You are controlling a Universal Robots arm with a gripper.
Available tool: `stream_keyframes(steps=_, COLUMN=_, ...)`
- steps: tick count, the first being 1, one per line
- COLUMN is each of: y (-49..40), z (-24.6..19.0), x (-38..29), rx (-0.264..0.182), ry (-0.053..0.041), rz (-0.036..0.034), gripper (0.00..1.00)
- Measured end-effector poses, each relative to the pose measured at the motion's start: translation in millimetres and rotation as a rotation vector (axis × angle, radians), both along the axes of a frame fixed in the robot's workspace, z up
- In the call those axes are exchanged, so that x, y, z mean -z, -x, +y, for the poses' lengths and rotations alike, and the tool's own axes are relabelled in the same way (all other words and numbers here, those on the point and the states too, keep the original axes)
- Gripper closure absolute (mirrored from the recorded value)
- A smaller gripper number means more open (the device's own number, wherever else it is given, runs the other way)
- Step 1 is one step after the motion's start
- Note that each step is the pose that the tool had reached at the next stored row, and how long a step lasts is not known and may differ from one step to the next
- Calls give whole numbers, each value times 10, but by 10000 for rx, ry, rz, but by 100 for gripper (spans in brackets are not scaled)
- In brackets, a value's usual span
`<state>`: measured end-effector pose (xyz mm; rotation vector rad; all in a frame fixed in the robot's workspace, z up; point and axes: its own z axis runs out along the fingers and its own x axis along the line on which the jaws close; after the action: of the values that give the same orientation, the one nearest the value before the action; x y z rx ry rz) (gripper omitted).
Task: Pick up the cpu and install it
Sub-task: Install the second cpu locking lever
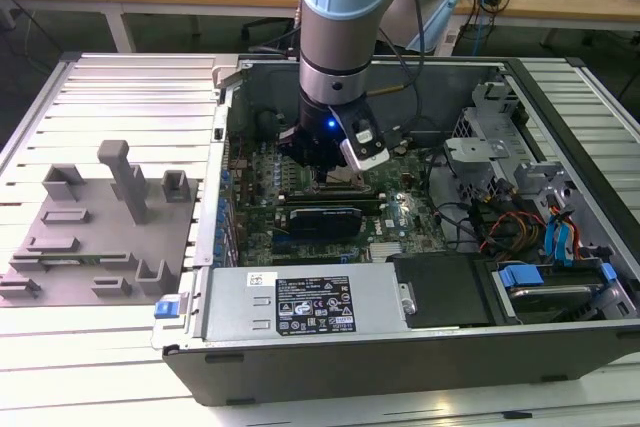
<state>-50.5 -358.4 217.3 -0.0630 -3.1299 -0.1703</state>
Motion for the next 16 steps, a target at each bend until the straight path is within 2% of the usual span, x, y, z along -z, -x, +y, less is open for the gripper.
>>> stream_keyframes(steps=3, y=0, z=1, x=-125, rx=1, ry=-1, rz=-1, gripper=89)
stream_keyframes(steps=4, y=0, z=1, x=-216, rx=1, ry=-1, rz=-1, gripper=89)
stream_keyframes(steps=5, y=-1, z=1, x=-277, rx=0, ry=-1, rz=-1, gripper=89)
stream_keyframes(steps=8, y=-43, z=1, x=-286, rx=0, ry=0, rz=21, gripper=89)
stream_keyframes(steps=13, y=-218, z=-7, x=-286, rx=0, ry=-2, rz=102, gripper=89)
stream_keyframes(steps=14, y=-231, z=-24, x=-286, rx=3, ry=-2, rz=108, gripper=89)
stream_keyframes(steps=16, y=-247, z=-101, x=-286, rx=7, ry=-2, rz=110, gripper=89)
